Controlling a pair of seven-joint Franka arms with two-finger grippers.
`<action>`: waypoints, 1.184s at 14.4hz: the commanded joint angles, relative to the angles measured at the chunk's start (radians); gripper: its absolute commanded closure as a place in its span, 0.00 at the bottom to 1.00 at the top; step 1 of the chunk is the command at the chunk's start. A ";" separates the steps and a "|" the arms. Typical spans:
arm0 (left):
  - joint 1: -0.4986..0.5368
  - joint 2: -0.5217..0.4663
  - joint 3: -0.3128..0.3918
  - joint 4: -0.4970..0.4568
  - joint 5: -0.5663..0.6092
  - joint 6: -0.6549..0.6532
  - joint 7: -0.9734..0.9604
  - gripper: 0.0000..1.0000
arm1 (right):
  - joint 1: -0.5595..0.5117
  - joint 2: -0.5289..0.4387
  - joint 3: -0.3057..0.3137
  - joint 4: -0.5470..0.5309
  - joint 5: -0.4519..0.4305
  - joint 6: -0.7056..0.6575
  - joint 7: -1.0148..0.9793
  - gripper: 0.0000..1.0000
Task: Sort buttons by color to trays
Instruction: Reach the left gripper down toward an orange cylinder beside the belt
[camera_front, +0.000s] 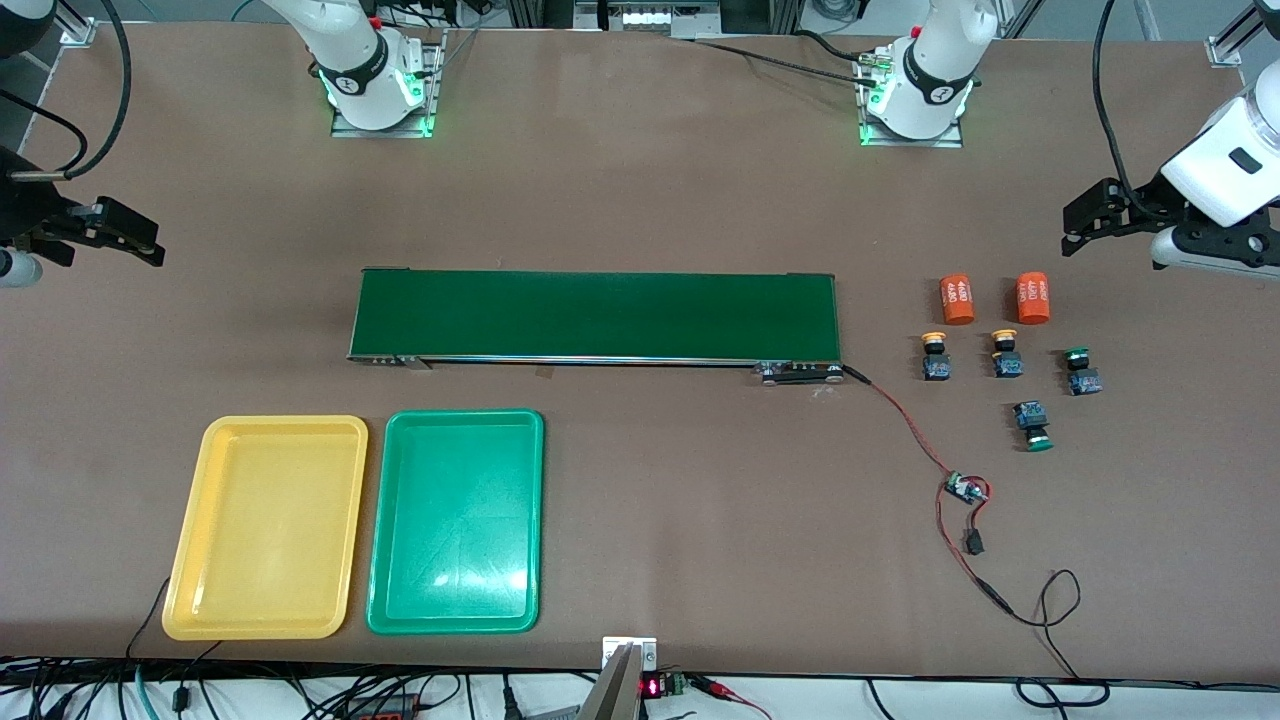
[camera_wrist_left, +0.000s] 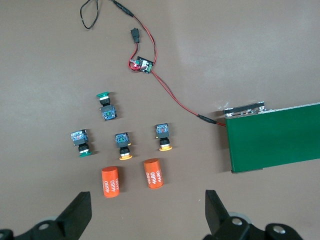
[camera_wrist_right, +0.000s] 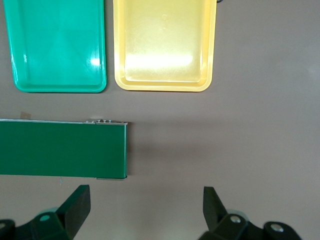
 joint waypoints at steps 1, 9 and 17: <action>0.002 0.015 0.004 0.034 -0.011 -0.026 0.030 0.00 | -0.002 -0.089 0.000 -0.115 0.015 0.072 0.004 0.00; 0.002 0.022 0.004 0.036 -0.002 -0.049 0.021 0.00 | -0.006 -0.088 -0.002 -0.106 0.014 0.025 -0.029 0.00; 0.060 0.168 0.013 0.031 -0.002 -0.030 0.036 0.00 | -0.006 -0.088 0.000 -0.106 0.014 0.025 -0.029 0.00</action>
